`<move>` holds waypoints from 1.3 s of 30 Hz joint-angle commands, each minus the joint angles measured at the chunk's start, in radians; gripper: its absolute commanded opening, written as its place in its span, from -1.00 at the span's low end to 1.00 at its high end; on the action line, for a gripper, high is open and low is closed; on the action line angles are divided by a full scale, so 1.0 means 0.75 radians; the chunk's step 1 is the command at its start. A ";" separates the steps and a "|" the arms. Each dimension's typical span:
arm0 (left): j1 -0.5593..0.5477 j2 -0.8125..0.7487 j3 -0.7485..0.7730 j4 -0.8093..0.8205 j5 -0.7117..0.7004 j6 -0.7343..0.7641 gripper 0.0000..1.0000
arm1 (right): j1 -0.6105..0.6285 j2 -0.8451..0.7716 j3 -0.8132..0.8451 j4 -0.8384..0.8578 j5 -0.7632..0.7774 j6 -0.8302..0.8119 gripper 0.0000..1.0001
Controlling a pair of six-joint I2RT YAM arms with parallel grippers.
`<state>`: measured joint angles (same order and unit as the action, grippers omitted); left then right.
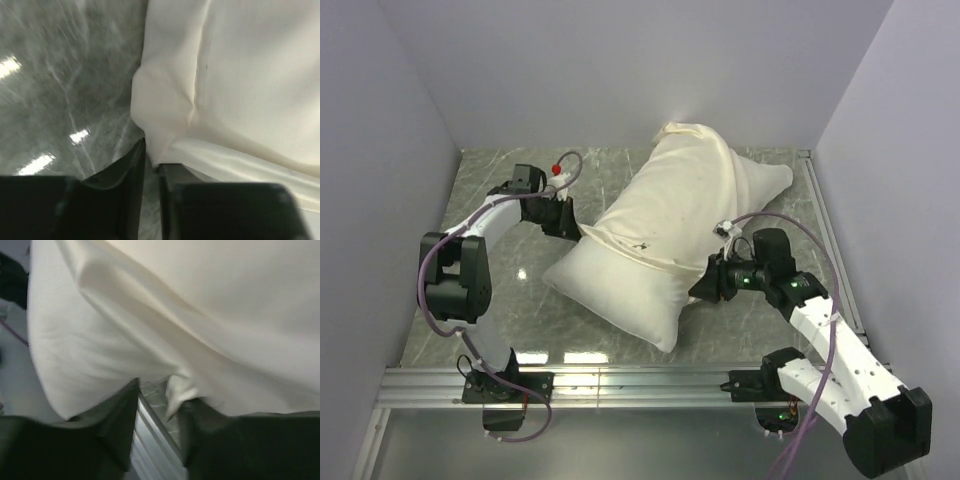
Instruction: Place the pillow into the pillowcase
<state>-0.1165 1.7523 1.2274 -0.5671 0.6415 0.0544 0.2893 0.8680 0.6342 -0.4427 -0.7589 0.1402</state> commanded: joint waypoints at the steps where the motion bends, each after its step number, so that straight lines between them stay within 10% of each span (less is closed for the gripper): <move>1: 0.057 -0.050 0.155 0.046 0.053 0.007 -0.52 | 0.068 -0.038 0.060 -0.003 -0.070 -0.156 0.06; 2: 0.071 -0.076 0.173 0.036 0.075 0.011 -0.39 | 0.070 -0.055 0.077 -0.027 -0.058 -0.174 0.48; 4: 0.129 -0.107 0.227 -0.053 0.143 0.062 -0.02 | 0.085 -0.086 0.158 -0.129 0.030 -0.299 0.63; 8: 0.245 -0.223 0.239 -0.311 0.227 0.352 0.25 | 0.101 -0.071 0.310 -0.326 0.236 -0.428 0.51; 12: 0.311 -0.505 0.098 -0.401 0.247 0.685 0.96 | 0.168 -0.043 0.355 -0.344 0.410 -0.492 0.33; 26: -0.501 -1.340 -0.728 0.246 -0.147 0.713 0.99 | 0.395 0.170 0.331 -0.301 0.212 -0.569 0.40; 32: -0.955 -1.274 -1.002 0.802 -0.597 0.707 0.99 | 0.479 0.272 0.347 -0.265 0.194 -0.571 -0.53; 34: -1.118 -1.169 -1.035 1.037 -0.780 0.715 0.81 | 0.502 0.313 0.385 -0.287 0.161 -0.584 -0.83; 39: -1.170 -0.727 -0.838 1.255 -0.963 0.485 -0.69 | 0.543 0.379 0.571 -0.442 -0.143 -0.629 -1.00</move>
<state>-0.9791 1.0603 0.4931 0.1192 0.0605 0.5346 0.6605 1.1496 0.9337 -0.7502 -0.6220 -0.3111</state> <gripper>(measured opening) 0.306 0.009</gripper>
